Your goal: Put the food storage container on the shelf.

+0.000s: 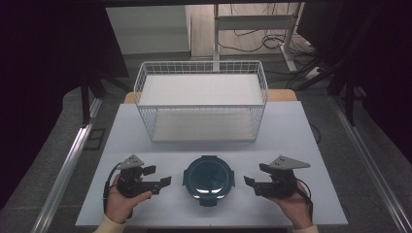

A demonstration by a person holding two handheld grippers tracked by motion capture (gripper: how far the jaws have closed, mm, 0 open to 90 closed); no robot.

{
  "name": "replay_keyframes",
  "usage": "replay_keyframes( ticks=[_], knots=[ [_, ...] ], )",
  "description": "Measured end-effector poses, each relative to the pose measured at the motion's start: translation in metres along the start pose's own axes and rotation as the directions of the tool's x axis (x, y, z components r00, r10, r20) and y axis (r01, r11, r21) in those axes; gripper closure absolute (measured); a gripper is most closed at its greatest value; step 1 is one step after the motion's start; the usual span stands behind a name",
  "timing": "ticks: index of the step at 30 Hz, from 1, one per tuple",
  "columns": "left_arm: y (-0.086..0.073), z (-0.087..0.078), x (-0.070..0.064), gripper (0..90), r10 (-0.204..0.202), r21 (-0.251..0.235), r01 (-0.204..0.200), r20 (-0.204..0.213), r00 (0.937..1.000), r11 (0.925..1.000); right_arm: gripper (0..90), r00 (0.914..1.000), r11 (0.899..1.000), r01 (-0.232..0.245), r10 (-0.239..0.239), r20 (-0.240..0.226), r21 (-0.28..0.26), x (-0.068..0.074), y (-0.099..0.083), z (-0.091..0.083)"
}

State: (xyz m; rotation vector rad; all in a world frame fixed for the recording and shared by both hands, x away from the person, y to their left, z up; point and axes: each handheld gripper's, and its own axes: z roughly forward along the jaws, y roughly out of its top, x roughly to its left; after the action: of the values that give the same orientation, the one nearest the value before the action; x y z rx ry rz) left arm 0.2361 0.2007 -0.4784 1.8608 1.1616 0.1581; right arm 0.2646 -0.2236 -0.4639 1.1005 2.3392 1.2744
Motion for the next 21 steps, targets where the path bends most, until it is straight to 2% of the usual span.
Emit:
replay_keyframes(
  ticks=[4, 5, 7, 10, 12, 14, 15, 17, 21],
  knots=[
    [0.000, 0.001, -0.003, 19.0, -0.004, 0.001, 0.004, 0.013, 0.9999, 1.0000, 21.5, 0.9997, 1.000, 0.000, 0.000, -0.024, 0.007, 0.003, 0.001, 0.003],
    [0.001, 0.002, -0.004, 18.9, -0.011, -0.003, 0.012, 0.028, 0.9995, 0.9999, 19.9, 0.9988, 1.000, -0.018, 0.019, -0.046, 0.016, 0.004, 0.001, 0.005],
    [0.001, 0.002, -0.004, 18.7, -0.019, -0.004, 0.019, 0.038, 0.9991, 0.9998, 19.5, 0.9982, 0.999, -0.028, 0.029, -0.052, 0.019, 0.005, 0.001, 0.006],
    [0.003, 0.003, -0.010, 18.3, -0.021, 0.003, 0.021, 0.071, 0.9973, 0.9998, 18.5, 0.9945, 0.997, -0.068, 0.070, -0.077, 0.028, 0.007, 0.001, 0.008],
    [0.004, 0.007, -0.015, 17.9, -0.030, 0.011, 0.029, 0.107, 0.9938, 0.9995, 17.3, 0.9891, 0.994, -0.105, 0.108, -0.100, 0.033, 0.010, 0.002, 0.010],
    [0.004, 0.009, -0.016, 17.7, -0.036, 0.016, 0.034, 0.115, 0.9927, 0.9993, 17.0, 0.9870, 0.993, -0.117, 0.120, -0.107, 0.034, 0.011, 0.003, 0.012],
    [0.004, 0.012, -0.017, 17.6, -0.042, 0.029, 0.038, 0.126, 0.9912, 0.9989, 16.3, 0.9832, 0.990, -0.136, 0.141, -0.116, 0.046, 0.014, 0.004, 0.015],
    [0.004, 0.014, -0.017, 17.4, -0.048, 0.035, 0.044, 0.132, 0.9901, 0.9984, 16.0, 0.9821, 0.989, -0.142, 0.147, -0.117, 0.051, 0.015, 0.004, 0.017],
    [0.004, 0.021, -0.014, 17.3, -0.092, 0.056, 0.084, 0.157, 0.9833, 0.9949, 15.0, 0.9781, 0.984, -0.156, 0.166, -0.125, 0.084, 0.019, 0.005, 0.026]
  ],
)
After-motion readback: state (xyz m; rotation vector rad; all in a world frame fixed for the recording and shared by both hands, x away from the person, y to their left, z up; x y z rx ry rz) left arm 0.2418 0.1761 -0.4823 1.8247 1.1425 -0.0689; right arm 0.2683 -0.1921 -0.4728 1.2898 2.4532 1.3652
